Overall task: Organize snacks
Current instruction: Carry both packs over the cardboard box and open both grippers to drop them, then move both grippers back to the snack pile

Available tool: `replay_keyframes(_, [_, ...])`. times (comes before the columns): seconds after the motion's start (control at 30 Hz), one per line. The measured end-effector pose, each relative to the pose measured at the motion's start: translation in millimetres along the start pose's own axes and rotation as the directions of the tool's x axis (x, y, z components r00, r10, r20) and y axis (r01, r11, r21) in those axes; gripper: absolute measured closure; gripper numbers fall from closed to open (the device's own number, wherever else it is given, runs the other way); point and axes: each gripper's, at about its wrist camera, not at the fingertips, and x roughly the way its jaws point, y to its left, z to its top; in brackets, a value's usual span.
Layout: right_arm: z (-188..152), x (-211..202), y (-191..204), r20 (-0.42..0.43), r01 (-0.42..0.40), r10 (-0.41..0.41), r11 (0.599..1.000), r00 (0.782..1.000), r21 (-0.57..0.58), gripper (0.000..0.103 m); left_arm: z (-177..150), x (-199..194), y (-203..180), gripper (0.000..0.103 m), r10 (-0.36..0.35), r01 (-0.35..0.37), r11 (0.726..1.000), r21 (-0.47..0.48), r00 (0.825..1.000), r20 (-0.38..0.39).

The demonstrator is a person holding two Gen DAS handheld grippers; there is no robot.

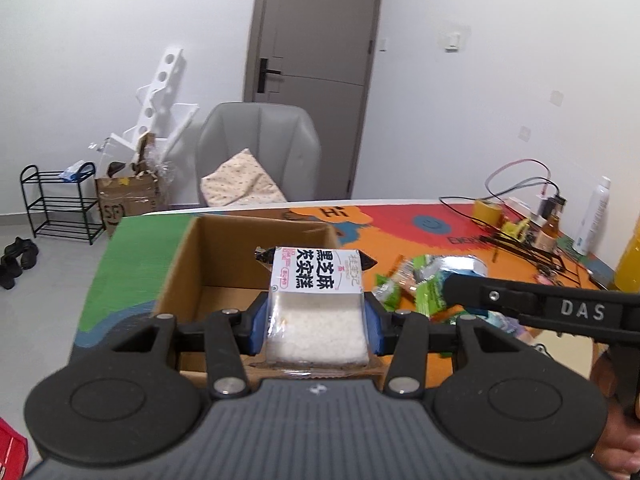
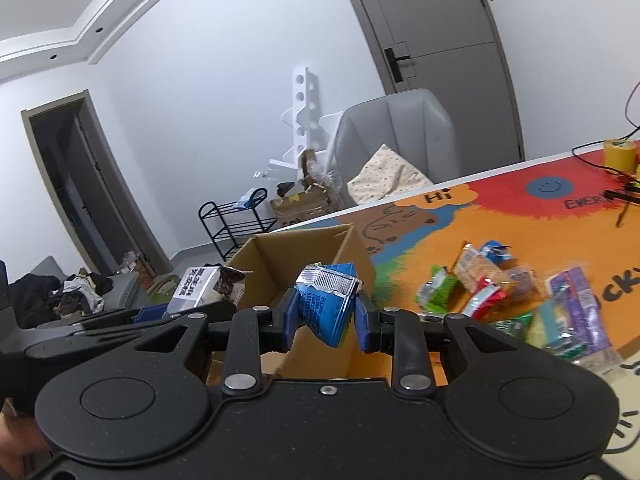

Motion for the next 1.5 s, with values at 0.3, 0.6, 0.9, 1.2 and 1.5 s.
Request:
replay_keyframes(0.3, [1,20,15,-0.027,-0.027,0.027,1.0,0.999,-0.007,0.076,3,7,34,0.056,0.051,-0.051,0.998,-0.041,0.999,-0.01])
replay_keyframes(0.6, [3,34,29,-0.043,-0.044,0.043,0.999,0.998,-0.02,0.076,8,11,44,0.05,0.089,-0.089,0.995,-0.043,0.996,-0.001])
replay_keyframes(0.9, [4,47,48,-0.073,-0.076,0.072,0.996,0.995,-0.049,0.059,3,-3,62,0.037,0.12,-0.121,0.987,-0.105,0.993,-0.018])
replay_keyframes(1.2, [2,25,34,-0.054,-0.043,0.042,0.999,0.998,-0.02,0.056,-1,-11,58,0.016,0.132,-0.134,0.986,-0.099,0.991,-0.029])
replay_keyframes(1.5, [-2,-5,-2,-0.041,0.037,-0.036,0.999,0.999,0.017,0.05,-5,-12,35,0.009,0.1,-0.103,0.991,-0.087,0.994,-0.033])
